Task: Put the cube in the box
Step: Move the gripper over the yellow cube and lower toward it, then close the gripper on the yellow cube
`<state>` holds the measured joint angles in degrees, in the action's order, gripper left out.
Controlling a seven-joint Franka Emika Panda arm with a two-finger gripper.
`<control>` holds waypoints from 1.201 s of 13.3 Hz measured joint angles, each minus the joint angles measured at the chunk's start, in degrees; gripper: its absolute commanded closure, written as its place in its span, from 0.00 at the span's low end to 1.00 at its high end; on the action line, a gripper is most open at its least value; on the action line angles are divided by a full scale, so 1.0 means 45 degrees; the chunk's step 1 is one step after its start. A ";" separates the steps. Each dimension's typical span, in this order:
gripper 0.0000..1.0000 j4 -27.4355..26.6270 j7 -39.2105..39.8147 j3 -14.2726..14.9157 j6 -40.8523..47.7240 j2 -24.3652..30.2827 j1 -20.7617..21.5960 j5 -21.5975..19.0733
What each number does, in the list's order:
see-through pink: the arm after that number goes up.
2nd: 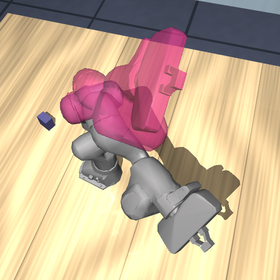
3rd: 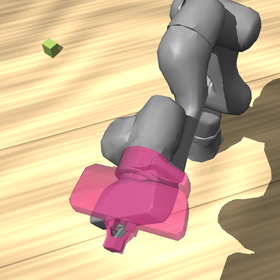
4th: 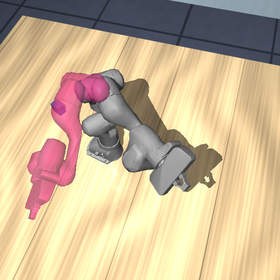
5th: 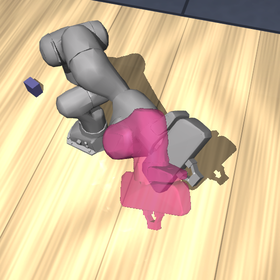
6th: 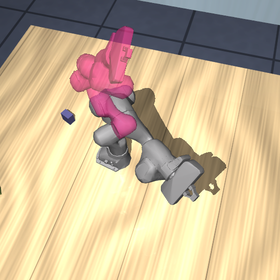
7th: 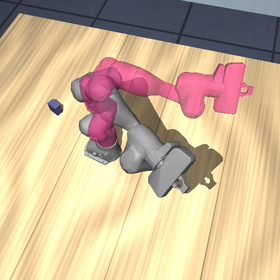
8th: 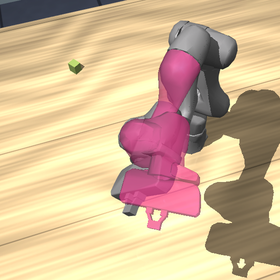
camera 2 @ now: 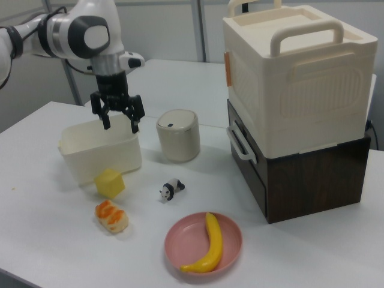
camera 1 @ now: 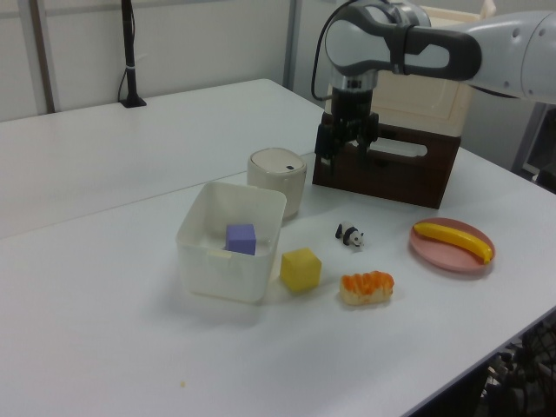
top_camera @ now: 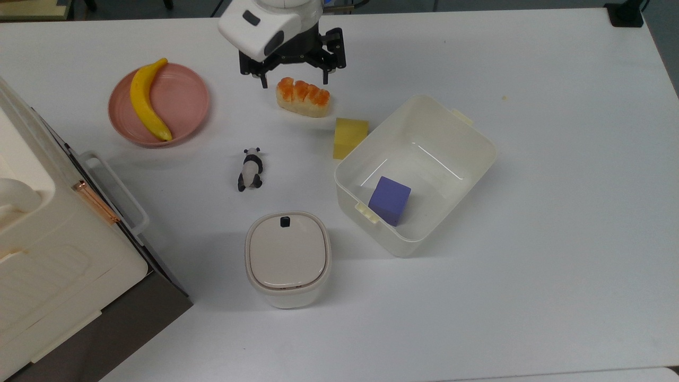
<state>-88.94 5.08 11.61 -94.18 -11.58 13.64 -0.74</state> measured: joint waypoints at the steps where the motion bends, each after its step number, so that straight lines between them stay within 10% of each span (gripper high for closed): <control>1: 0.00 -0.0351 0.0410 -0.0027 0.0000 -0.0017 0.0040 0.0000; 9: 0.00 -0.4139 -0.0415 -0.0254 -0.4583 -0.0915 0.1290 -0.0629; 16: 0.00 -0.4187 -0.0462 -0.0246 -0.5455 -0.1373 0.1367 -0.1585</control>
<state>-107.78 3.00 10.50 -118.72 -17.76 19.79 -7.88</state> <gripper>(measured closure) 0.000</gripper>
